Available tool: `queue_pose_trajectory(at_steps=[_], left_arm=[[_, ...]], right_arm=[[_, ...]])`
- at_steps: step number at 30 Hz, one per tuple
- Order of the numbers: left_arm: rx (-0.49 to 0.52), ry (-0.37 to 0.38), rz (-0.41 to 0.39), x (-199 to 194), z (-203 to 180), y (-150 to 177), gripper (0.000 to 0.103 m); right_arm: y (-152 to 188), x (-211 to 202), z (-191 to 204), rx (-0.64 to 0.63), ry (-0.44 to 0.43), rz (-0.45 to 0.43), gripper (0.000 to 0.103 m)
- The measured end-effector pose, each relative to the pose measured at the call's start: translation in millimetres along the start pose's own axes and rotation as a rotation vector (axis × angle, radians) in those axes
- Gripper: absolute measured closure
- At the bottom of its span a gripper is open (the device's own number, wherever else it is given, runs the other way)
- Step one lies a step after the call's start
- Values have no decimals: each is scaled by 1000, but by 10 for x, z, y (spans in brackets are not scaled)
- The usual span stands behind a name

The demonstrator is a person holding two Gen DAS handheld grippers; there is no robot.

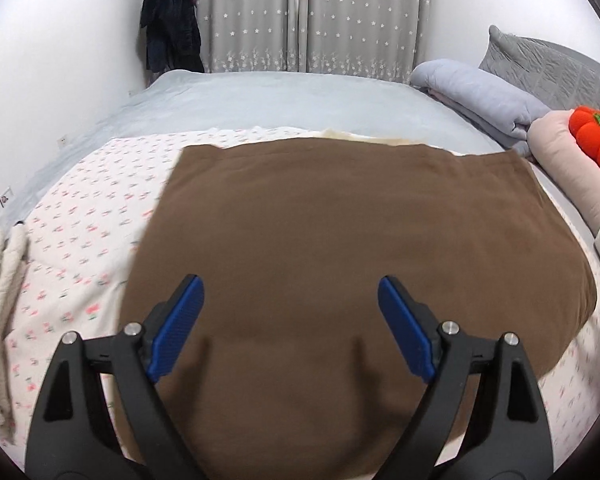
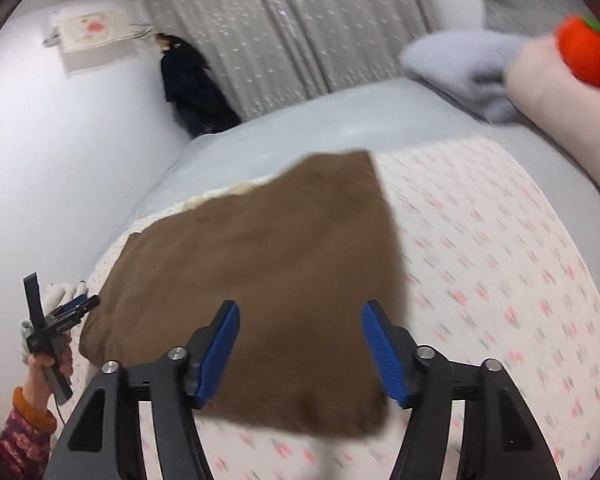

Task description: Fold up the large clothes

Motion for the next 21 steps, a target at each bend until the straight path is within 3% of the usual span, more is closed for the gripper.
queue_pose_trajectory(at_steps=[3,7,10,14,18,21], left_arm=[[-9,13,22,186,-152,27,14],[-25,-70,96,377,131,366,14],[-45,-72,69,257,457,568,13],[-65,-127,98,-80,859,686,13],[-307,-74,150,-414,1045,716,13],[-506,9,169,-664,999,766,13]], right_arm=[[43,360,267,-104,60,9,35],[455,709,69,-168,150,96,34],[777,693,-326,-144,177,128,34],[810,405,-660,-37,184,118,34],[654,175,-578,11,162,89,32],[592,87,-370,1,147,72,22]])
Point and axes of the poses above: each gripper's, at about its wrist camera, not at the fingertips, and x roughly the way its jaws point, z to its left, y to its underside, the point moved 9 cm from there along x, roughly the way its jaws point, and after that the axes turned 12 degrees about -z, right-handed, at the moved point
